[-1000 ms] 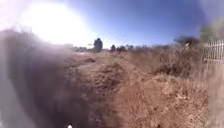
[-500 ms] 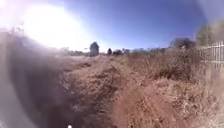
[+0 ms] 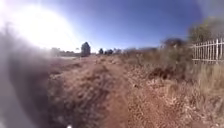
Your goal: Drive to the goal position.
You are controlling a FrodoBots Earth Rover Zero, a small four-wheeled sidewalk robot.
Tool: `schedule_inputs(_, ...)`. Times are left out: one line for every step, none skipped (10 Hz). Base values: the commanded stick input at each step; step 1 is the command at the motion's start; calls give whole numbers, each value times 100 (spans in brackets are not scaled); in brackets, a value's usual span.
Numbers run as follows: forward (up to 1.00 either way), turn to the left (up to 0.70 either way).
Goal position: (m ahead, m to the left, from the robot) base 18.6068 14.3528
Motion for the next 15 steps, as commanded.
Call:
schedule_inputs(50, -50)
schedule_inputs(50, -31)
schedule_inputs(50, 0)
schedule_inputs(50, 0)
schedule_inputs(50, 0)
schedule_inputs(50, 0)
schedule_inputs(50, 0)
schedule_inputs(50, 0)
schedule_inputs(50, 0)
schedule_inputs(50, 0)
schedule_inputs(50, 0)
schedule_inputs(50, 0)
schedule_inputs(50, 0)
schedule_inputs(50, 0)
schedule_inputs(50, 0)
